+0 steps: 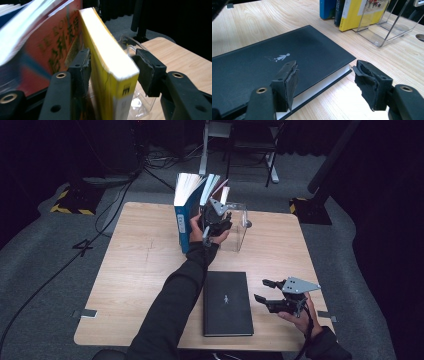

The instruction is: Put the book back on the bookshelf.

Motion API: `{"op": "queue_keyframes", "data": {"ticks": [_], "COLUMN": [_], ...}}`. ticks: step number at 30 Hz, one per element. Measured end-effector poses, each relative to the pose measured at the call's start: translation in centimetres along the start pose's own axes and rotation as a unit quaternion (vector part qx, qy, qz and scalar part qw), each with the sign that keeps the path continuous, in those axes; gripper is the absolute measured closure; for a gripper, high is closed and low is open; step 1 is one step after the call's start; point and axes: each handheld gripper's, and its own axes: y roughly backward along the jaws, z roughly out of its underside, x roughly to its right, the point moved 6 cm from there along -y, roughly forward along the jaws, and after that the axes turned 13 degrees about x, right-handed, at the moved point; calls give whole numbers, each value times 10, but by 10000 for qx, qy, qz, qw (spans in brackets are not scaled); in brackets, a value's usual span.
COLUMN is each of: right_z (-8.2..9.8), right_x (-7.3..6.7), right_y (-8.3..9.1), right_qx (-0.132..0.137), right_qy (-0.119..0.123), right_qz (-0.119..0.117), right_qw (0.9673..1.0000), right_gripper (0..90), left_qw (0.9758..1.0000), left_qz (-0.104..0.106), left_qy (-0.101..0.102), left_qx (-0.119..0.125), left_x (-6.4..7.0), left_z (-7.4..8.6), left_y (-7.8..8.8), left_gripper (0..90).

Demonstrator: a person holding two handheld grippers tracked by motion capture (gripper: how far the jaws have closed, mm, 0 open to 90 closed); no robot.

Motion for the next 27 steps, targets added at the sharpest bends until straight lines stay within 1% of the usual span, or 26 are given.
{"op": "queue_keyframes", "data": {"ticks": [3, 4, 6, 7, 8, 9, 10, 11, 12, 13, 14, 15, 16, 17, 20, 22, 24, 25, 26, 27], "right_z": [1, 1, 2, 2, 2, 2, 3, 3, 4, 4, 5, 5, 5, 6, 7, 8, 8, 8, 8, 8], "right_x": [-1, -1, -1, -1, -1, -2, -1, -1, -2, -2, -2, -3, -3, -3, -5, -6, -6, -6, -5, -5], "right_y": [-1, -1, -2, -2, -2, -2, -2, -3, -3, -3, -4, -5, -5, -5, -7, -8, -8, -8, -8, -7], "right_qx": [-29, -45, -62, -69, -74, -85, -90, -103, -123, -123, -149, -171, -171, -184, -232, -247, -251, -254, -250, -247], "right_qy": [6, 15, 20, 25, 32, 24, 22, 22, 22, 22, 37, 55, 55, 49, 81, 80, 88, 88, 89, 88], "right_qz": [-12, -23, -22, -29, -32, -35, -33, -31, -31, -31, -31, -42, -42, -46, -70, -79, -75, -74, -72, -69], "right_qw": [10000, 10000, 10000, 10000, 10000, 10000, 10000, 9999, 9999, 9999, 9999, 9998, 9998, 9998, 9997, 9996, 9996, 9996, 9996, 9996], "right_gripper": [358, 358, 355, 355, 355, 355, 355, 355, 355, 355, 355, 355, 355, 355, 355, 355, 354, 354, 354, 353], "left_qw": [9998, 9997, 9995, 9993, 9988, 9985, 9976, 9970, 9970, 9965, 9948, 9944, 9944, 9934, 9916, 9921, 9930, 9931, 9931, 9929], "left_qz": [135, 218, 300, 363, 433, 467, 591, 671, 671, 739, 948, 970, 970, 986, 988, 861, 735, 688, 637, 656], "left_qy": [109, 100, 32, -41, -198, -277, -343, -350, -350, -356, -314, -346, -346, -492, -642, -653, -624, -628, -654, -649], "left_qx": [-34, -36, -41, -56, -69, -78, -109, -134, -134, -143, -213, -238, -238, -321, -535, -637, -684, -718, -743, -755], "left_x": [-7, -8, -8, -7, -6, -6, -5, -4, -4, -4, -2, -1, -1, 0, 1, 0, -2, -3, -4, -4], "left_z": [4, 6, 10, 13, 18, 21, 27, 31, 31, 36, 45, 49, 49, 57, 72, 78, 82, 84, 85, 87], "left_y": [10, 13, 19, 22, 25, 27, 29, 31, 31, 32, 35, 36, 36, 36, 33, 30, 25, 24, 22, 20], "left_gripper": [456, 456, 447, 439, 423, 418, 415, 413, 413, 413, 432, 443, 460, 460, 505, 541, 576, 587, 618, 633]}}
